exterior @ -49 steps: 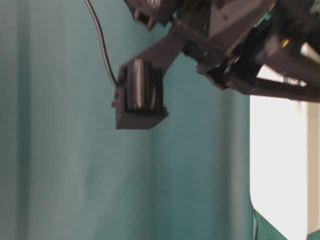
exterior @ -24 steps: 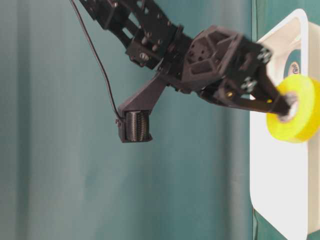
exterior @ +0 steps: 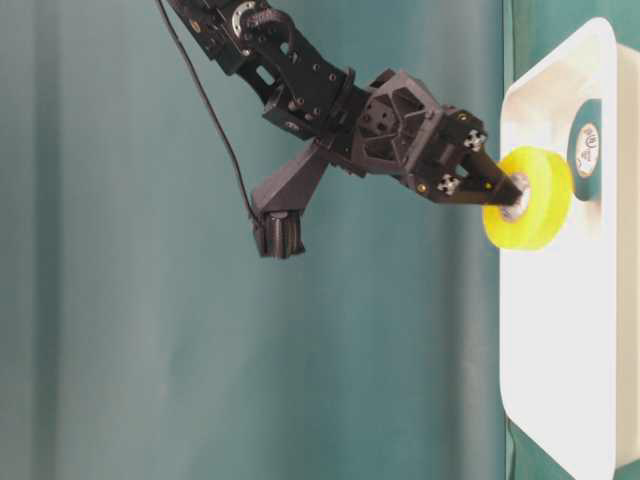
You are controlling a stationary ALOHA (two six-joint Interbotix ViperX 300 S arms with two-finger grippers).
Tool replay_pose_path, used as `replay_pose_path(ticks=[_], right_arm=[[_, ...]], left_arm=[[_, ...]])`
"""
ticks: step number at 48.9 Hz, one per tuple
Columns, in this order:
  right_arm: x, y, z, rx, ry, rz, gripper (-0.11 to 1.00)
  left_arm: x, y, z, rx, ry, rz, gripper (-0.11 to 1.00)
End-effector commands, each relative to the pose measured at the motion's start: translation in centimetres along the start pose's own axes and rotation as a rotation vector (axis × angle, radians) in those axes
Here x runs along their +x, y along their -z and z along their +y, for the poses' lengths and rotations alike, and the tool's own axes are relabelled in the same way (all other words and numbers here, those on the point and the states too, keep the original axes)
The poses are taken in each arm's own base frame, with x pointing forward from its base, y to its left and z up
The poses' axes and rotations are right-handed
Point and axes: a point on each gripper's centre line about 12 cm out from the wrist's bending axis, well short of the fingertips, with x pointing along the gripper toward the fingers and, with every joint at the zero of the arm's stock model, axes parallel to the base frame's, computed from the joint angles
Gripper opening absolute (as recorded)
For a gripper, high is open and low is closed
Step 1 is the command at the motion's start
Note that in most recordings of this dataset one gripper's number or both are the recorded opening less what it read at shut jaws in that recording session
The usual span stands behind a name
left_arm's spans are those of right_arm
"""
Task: Put the tape into the white case with the right arm.
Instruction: 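Carry the yellow roll into the tray beside the teal roll, release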
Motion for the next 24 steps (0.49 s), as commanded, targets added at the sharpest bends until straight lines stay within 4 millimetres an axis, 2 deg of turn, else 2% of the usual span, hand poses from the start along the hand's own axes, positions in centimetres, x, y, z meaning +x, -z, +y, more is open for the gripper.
replay_pose_path(ticks=[1,15,24], right_arm=[[-1.2,-1.4,-1.4,0.029,0.012,-0.052,0.01],[-0.5,-0.7,-4.7,0.081,0.055,-0.035,0.01],[-0.3,0.0,-5.4,0.092,0.066,-0.020,0.01]], left_arm=[[0.1,-0.6,0.0,-0.002,-0.001,-0.014,0.00],[0.1,-0.6,0.0,-0.002,-0.001,-0.012,0.00],[0.1,-0.6,0.0,-0.002,-0.001,-0.012,0.00]])
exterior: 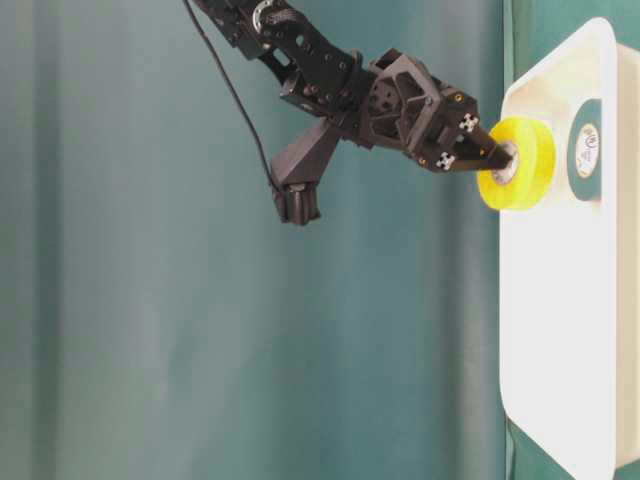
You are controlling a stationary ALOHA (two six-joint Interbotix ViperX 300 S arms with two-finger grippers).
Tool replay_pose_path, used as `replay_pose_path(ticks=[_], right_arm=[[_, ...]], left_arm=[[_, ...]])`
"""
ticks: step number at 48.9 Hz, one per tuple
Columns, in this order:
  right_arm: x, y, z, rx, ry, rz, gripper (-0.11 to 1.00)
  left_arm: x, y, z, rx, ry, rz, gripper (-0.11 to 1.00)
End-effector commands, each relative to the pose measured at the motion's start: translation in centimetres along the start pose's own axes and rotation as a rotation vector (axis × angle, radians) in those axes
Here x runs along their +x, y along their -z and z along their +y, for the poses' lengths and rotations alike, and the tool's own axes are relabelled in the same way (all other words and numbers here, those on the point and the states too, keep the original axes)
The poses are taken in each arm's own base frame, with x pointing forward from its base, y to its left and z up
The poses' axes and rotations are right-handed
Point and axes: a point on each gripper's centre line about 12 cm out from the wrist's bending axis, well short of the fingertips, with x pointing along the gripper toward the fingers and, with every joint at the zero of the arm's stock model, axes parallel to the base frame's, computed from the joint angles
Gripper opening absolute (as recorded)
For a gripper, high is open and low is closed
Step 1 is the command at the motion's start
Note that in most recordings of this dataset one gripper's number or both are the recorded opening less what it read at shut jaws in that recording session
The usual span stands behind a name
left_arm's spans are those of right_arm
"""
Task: Put the tape into the white case with the right arm.
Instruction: 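Carry the yellow roll into the tray beside the teal roll, release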
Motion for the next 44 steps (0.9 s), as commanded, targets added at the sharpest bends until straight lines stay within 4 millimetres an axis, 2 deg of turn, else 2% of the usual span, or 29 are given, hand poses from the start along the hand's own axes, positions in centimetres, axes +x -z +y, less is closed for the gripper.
replay_pose_path(ticks=[1,35,39,44], right_arm=[[-1.35,-1.00,-0.13,0.002,-0.006,-0.046,0.01],[-1.09,-0.19,-0.36,-0.052,0.013,-0.037,0.02],[-1.04,-0.16,-0.36,-0.049,0.013,-0.036,0.14],[-1.00,-0.04,-0.37,-0.053,0.013,-0.033,0.40]], left_arm=[[0.08,-0.58,0.01,-0.002,-0.001,-0.011,0.00],[0.08,-0.52,0.01,-0.002,-0.001,-0.009,0.00],[0.08,-0.52,0.01,-0.002,-0.001,-0.009,0.00],[0.08,-0.52,0.01,-0.002,-0.001,-0.009,0.00]])
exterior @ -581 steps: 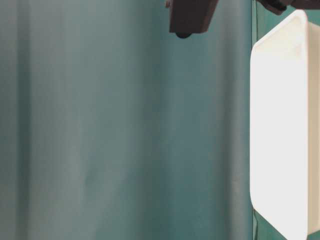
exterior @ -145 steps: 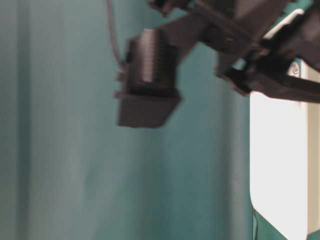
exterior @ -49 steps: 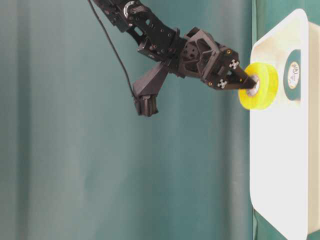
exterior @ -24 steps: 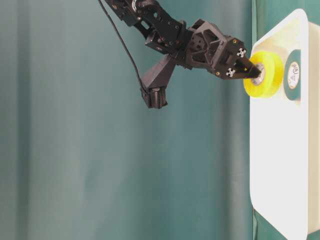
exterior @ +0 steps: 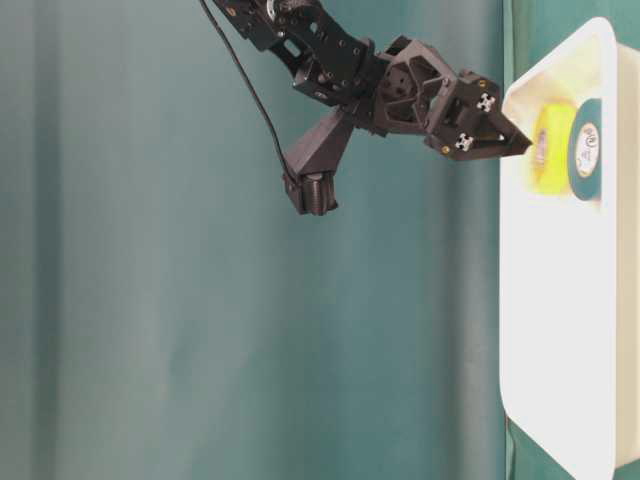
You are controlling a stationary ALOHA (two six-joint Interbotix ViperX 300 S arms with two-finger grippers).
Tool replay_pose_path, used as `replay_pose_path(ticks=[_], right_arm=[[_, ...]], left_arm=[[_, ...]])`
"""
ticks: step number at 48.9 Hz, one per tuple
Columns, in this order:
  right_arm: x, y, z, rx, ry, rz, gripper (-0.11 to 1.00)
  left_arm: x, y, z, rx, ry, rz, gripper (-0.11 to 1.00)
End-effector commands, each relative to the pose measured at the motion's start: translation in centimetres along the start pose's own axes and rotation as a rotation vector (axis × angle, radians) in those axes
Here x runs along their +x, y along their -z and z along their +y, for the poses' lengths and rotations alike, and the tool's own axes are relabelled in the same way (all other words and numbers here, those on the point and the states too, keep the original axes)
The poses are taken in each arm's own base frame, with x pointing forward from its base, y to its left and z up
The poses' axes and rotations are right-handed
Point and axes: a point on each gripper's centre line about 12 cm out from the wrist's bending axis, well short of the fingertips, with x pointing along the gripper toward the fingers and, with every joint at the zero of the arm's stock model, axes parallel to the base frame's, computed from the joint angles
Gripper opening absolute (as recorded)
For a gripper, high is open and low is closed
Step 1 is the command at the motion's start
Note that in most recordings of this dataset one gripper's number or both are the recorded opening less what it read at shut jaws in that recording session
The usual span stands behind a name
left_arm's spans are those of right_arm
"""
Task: Put the tape into the white case with the right arm.
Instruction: 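Carry the yellow roll into the tray beside the teal roll, release, then retract the right gripper away from the tray to the right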
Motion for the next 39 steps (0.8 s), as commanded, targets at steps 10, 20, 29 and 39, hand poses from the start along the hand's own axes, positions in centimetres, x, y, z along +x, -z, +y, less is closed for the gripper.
replay_pose_path(ticks=[10,20,29,39], right_arm=[[-1.7,-0.9,-0.3,0.007,-0.004,-0.051,0.55],[-3.7,0.6,-0.7,0.008,-0.006,-0.060,0.54],[-6.3,3.0,-1.3,0.010,-0.015,-0.087,0.54],[-8.6,6.7,-1.2,0.004,-0.080,-0.177,0.54]], left_arm=[[0.1,-0.5,0.0,-0.002,-0.001,-0.009,0.00],[0.1,-0.5,0.0,-0.002,-0.001,-0.009,0.00],[0.1,-0.5,0.0,-0.002,-0.001,-0.009,0.00],[0.1,-0.4,0.0,-0.003,-0.001,-0.008,0.00]])
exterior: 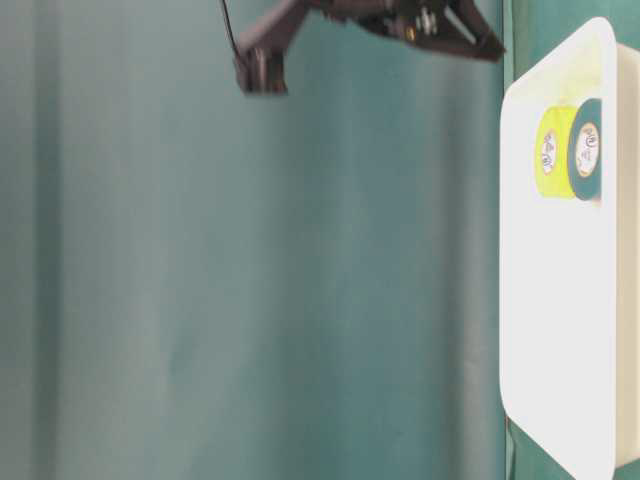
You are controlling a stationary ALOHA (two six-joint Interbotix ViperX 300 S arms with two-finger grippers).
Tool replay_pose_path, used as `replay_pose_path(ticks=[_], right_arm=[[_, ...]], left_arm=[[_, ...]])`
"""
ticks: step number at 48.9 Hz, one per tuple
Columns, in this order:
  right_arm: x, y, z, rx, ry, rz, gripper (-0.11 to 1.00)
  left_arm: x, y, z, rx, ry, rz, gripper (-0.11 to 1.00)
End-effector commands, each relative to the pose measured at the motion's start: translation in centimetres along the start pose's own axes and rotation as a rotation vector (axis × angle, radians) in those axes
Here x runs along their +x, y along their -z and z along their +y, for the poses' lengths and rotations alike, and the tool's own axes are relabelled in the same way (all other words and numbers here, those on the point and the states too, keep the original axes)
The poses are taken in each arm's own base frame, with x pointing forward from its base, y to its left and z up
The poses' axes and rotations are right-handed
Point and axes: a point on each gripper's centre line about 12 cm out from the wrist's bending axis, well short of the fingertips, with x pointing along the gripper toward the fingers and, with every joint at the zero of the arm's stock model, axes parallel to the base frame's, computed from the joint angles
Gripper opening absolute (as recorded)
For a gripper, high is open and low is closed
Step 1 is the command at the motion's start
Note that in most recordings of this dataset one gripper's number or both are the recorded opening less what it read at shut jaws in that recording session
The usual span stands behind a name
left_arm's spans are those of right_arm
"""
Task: Put the tape into the white case with the right arm.
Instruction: 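Retract the right gripper away from the tray to the right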
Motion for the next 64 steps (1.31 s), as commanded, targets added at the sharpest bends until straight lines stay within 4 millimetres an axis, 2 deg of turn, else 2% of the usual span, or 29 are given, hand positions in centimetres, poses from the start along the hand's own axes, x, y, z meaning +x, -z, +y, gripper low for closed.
replay_pose_path(ticks=[1,12,26,39,51,64], right_arm=[[-1.6,0.4,0.2,0.001,-0.040,-0.089,0.54],[-4.5,3.5,0.9,0.001,-0.151,-0.271,0.53],[-6.2,8.0,0.7,0.006,-0.171,-0.313,0.53],[-6.9,9.0,1.2,-0.002,-0.206,-0.354,0.53],[-7.3,10.7,3.4,-0.089,-0.305,-0.344,0.53],[-8.6,12.4,5.6,-0.186,-0.427,-0.373,0.53]], left_arm=[[0.1,-0.5,0.0,-0.005,-0.002,-0.009,0.00],[0.1,-0.5,0.0,-0.005,-0.001,-0.011,0.00],[0.1,-0.5,0.0,-0.003,-0.002,-0.009,0.00],[0.1,-0.5,0.0,-0.005,-0.002,-0.009,0.00],[0.1,-0.4,0.0,-0.005,-0.002,-0.008,0.00],[0.1,-0.4,0.0,-0.005,-0.002,-0.008,0.00]])
